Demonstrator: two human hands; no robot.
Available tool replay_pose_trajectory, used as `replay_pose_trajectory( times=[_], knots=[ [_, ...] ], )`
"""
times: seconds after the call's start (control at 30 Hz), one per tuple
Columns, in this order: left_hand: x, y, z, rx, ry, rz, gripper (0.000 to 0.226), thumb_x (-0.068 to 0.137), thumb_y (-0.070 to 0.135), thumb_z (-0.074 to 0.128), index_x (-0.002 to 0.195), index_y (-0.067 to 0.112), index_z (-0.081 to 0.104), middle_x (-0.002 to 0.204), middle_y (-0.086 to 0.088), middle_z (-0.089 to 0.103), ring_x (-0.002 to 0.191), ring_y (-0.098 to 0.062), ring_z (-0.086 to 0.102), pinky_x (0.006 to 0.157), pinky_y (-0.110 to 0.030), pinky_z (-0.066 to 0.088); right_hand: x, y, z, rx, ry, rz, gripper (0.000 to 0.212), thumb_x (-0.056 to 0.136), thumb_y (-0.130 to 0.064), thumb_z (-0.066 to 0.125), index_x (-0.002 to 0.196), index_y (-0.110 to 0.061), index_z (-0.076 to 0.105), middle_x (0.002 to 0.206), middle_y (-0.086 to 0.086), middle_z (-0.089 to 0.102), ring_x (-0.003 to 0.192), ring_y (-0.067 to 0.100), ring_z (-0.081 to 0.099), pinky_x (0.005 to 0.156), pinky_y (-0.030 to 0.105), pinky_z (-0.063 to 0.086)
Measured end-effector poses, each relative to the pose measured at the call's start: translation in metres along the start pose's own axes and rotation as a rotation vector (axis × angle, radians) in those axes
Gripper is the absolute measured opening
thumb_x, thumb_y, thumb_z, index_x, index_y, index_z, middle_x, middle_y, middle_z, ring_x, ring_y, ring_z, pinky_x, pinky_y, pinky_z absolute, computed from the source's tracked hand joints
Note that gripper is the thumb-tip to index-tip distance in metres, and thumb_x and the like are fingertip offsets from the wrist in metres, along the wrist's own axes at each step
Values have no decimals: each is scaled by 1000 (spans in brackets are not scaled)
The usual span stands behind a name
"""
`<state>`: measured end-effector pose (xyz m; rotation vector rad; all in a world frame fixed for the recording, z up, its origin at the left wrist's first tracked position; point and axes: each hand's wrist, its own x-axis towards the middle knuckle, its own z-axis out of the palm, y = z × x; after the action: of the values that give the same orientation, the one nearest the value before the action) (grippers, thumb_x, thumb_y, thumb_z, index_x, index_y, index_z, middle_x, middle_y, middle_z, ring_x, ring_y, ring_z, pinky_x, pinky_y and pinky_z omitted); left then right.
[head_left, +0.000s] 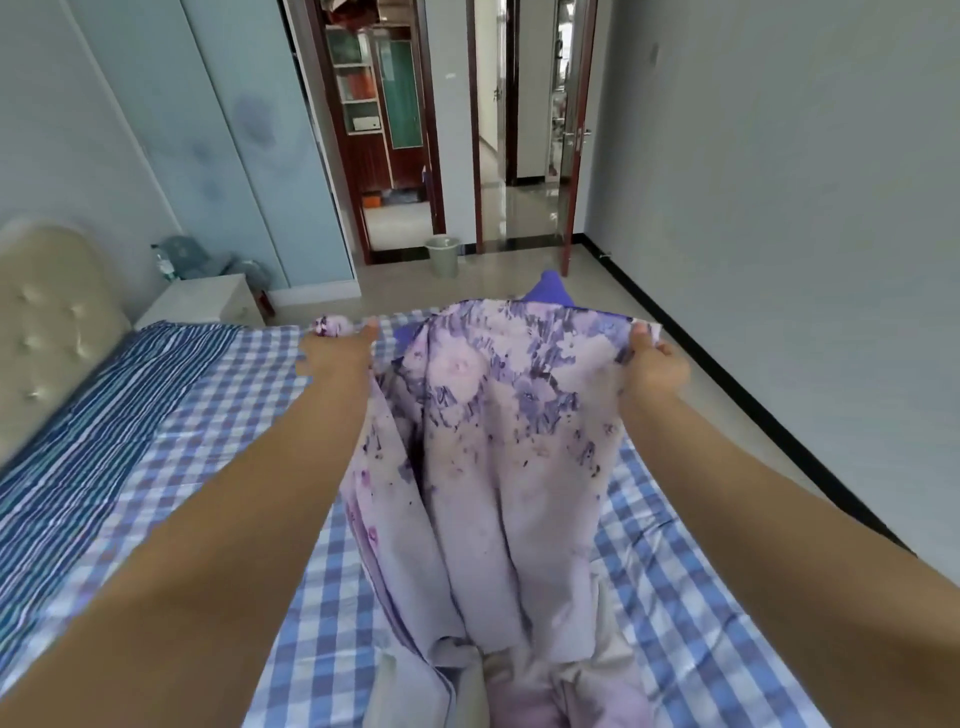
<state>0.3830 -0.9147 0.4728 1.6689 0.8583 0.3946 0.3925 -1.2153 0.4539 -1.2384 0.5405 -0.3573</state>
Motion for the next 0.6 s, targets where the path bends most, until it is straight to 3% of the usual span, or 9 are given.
replay_pose_trajectory(
  times=[0.07,0.1,0.17,0.23,0.3,0.4,0.5,0.6],
  knots=[
    [-13,-25,2,-238,-148,-174,60,86,37,64,135,7,44,132,-13,54,100,-25,58,82,-35,50,-17,15,8,-88,51,-138,42,92,-30,59,61,-16,35,57,-1,35,49,12,30,44,19,31],
    [-23,-41,4,-326,-221,-227,43,91,29,58,128,8,51,115,-11,61,83,-22,59,71,-32,50,-28,27,12,-152,-3,-182,42,92,-30,58,61,-16,35,56,-2,34,51,12,29,49,23,31],
    [-48,-69,11,-440,-262,-344,13,96,19,49,101,11,57,78,-4,59,61,-16,53,55,-28,46,-53,54,18,-303,-152,-226,39,92,-29,58,62,-14,39,54,-2,36,52,13,32,55,29,30],
    [-72,-99,20,-612,-313,-437,16,99,16,46,86,11,54,58,-1,59,47,-11,54,44,-22,46,-83,88,18,-450,-306,-274,39,92,-25,58,59,-16,41,53,-2,38,52,11,36,57,30,31],
    [-96,-120,25,-737,-398,-464,12,96,16,54,100,5,59,71,-8,66,56,-14,64,51,-23,53,-114,117,12,-533,-467,-264,40,91,-23,59,56,-22,42,54,-4,42,54,12,40,59,31,34],
    [-124,-138,15,-671,-390,-415,10,94,4,56,90,0,63,69,-11,68,56,-18,67,52,-25,55,-146,144,-4,-567,-616,-214,30,94,-24,55,65,-24,53,64,-5,55,61,10,50,58,21,37],
    [-148,-146,1,-515,-395,-305,11,91,3,60,83,4,68,67,-8,70,59,-16,68,58,-26,56,-159,153,-25,-583,-588,-165,23,96,-26,51,78,-16,60,74,-3,62,68,10,55,61,15,39],
    [-173,-157,-7,-269,-371,-147,20,90,11,63,72,1,62,66,-13,62,61,-21,59,64,-31,53,-169,158,-44,-540,-533,-128,26,98,-25,48,78,-12,58,70,-1,58,65,11,50,64,25,41]
  ],
)
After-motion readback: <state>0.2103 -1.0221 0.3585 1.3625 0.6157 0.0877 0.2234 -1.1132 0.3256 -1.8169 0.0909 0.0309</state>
